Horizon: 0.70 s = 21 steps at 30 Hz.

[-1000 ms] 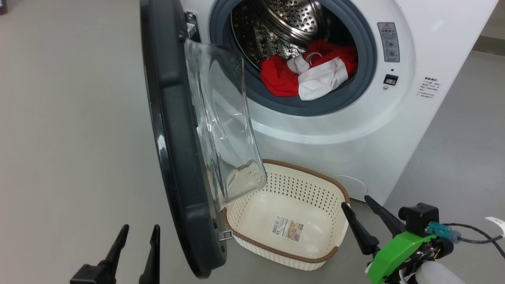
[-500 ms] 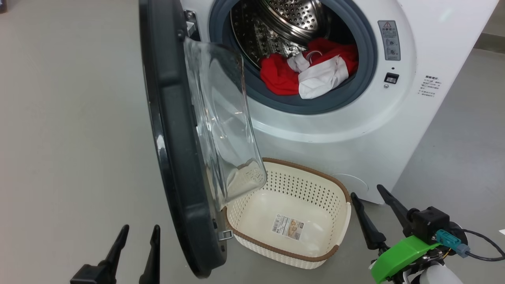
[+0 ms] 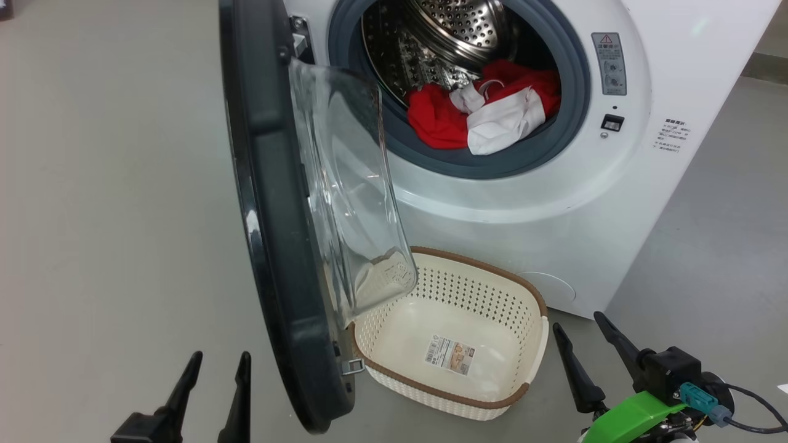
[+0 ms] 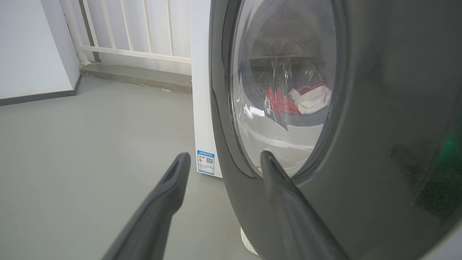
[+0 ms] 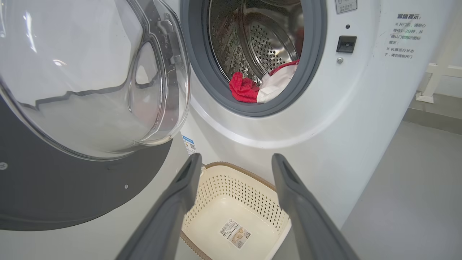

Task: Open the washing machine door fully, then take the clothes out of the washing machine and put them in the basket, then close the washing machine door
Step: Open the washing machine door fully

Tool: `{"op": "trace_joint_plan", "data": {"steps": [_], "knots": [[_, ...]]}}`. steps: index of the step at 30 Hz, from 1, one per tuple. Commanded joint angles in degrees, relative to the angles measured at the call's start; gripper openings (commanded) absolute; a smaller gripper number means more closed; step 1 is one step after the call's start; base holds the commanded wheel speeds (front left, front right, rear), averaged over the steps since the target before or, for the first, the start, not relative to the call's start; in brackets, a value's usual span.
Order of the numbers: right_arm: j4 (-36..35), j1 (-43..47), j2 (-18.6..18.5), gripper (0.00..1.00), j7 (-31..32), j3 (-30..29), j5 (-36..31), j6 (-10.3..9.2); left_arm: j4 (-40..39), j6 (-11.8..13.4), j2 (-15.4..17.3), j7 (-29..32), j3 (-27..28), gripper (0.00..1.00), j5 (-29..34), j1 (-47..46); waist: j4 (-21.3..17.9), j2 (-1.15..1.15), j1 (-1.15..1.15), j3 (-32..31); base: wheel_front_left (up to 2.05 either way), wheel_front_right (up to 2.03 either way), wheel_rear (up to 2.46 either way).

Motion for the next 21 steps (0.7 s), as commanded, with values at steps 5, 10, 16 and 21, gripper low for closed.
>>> {"op": "trace_joint_plan", "data": {"steps": [5, 10, 16, 21], "knots": [[-1.4, -0.6, 0.3, 1.0, -0.8, 0.5, -1.3, 0.35, -1.5, 0.5, 0.6, -0.7, 2.4, 0.36, -0.3, -1.0, -0.2, 0.0, 0.0, -0.1, 0.0, 0.0, 0.0], [-1.6, -0.5, 0.4, 1.0, -0.8, 0.2, -1.6, 0.35, -4.7, 0.6, 0.6, -0.7, 4.2, 0.0, -2.6, -2.1, -0.2, 0.0, 0.0, -0.4, 0.0, 0.0, 0.0], [-1.8, -0.3, 0.5, 1.0, -0.8, 0.0, -1.6, 0.35, -12.3, 1.0, 0.6, -0.7, 5.8, 0.0, -4.8, -3.7, -0.1, 0.0, 0.0, -0.6, 0.0, 0.0, 0.0], [-2.0, -0.4, 0.5, 1.0, -0.8, 0.1, -1.6, 0.35, -22.1, 1.6, 0.6, -0.7, 4.0, 0.0, -5.0, -4.6, -0.2, 0.0, 0.0, -0.7, 0.0, 0.0, 0.0]]}}
